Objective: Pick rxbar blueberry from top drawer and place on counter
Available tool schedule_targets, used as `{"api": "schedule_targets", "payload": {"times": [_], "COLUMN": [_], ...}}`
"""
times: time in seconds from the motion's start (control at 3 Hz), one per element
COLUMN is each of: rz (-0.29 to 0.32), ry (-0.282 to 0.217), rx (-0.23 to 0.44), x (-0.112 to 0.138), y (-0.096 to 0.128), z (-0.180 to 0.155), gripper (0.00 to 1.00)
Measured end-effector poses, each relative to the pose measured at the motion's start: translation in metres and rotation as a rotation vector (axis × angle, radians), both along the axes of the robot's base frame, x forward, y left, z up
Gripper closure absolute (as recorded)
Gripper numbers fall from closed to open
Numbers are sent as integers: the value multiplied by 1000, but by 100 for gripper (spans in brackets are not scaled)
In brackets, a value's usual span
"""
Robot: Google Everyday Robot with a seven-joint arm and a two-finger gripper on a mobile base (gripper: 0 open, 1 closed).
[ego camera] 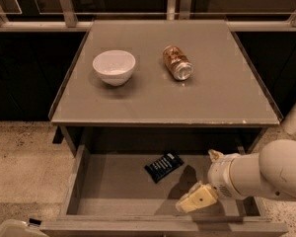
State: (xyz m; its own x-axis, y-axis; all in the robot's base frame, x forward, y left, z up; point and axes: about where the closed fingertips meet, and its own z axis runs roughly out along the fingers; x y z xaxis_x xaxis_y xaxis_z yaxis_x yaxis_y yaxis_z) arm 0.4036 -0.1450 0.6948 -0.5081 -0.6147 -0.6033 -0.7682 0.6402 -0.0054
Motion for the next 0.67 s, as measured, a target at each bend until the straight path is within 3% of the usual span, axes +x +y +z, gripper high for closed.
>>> {"api": "schedule_targets", "payload": {"times": [0.67], "rz": [26], "ry": [33], "rx": [53], "x": [22], "y": [33], "z": [-21], "gripper": [0]}}
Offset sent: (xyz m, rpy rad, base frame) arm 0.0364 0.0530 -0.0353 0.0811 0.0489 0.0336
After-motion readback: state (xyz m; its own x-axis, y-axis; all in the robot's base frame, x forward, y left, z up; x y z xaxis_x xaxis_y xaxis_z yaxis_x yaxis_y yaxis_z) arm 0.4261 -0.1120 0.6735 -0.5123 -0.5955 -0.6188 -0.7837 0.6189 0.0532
